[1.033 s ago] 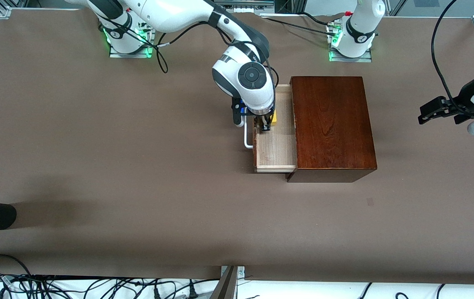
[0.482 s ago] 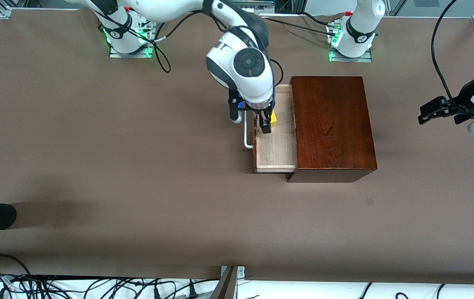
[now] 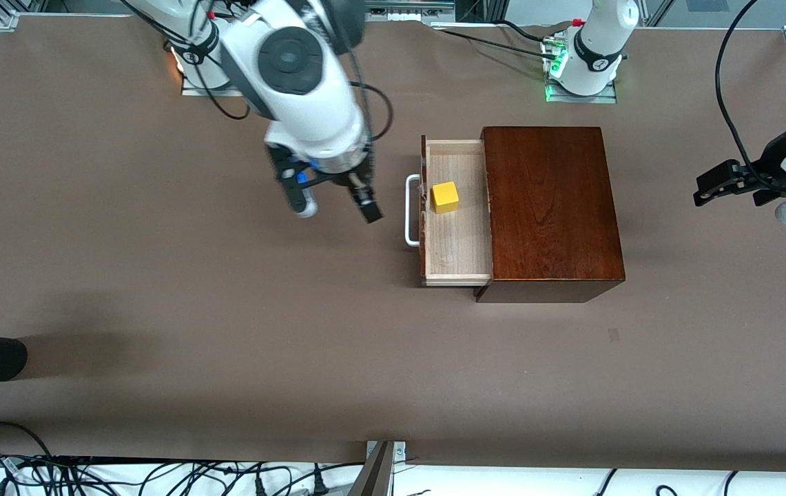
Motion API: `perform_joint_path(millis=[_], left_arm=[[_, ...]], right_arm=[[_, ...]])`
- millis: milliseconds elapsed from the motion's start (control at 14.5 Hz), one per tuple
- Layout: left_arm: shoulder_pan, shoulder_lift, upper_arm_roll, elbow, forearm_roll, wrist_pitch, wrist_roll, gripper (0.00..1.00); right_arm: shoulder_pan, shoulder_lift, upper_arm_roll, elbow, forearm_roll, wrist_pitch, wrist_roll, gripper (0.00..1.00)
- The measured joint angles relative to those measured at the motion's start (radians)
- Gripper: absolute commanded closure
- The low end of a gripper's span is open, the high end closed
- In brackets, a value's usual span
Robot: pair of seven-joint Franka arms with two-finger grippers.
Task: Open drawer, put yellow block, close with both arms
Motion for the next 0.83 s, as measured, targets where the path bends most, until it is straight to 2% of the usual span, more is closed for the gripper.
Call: perform_joint_path(millis=[276,620,689,827], left_arm=[[0.0,0.0,0.0,0.0,0.0,0.0,0.0,0.0],[0.0,0.0,0.0,0.0,0.0,0.0,0.0,0.0],[0.0,0.0,0.0,0.0,0.0,0.0,0.0,0.0],[0.0,0.0,0.0,0.0,0.0,0.0,0.0,0.0]], right_arm=[[0.0,-0.158,-0.144,-0.181,0.0,-0.011,-0.392,0.0],[-0.007,-0.331,-0.362,-0.374,0.0,-0.022,-0.962,0.0],[-0.019,-0.354,-0.397,-0.393,0.0,-0.031,-1.069,0.0],[-0.085,-0.387,-0.421,-0.418,0.0,-0.04,-1.255,0.0]])
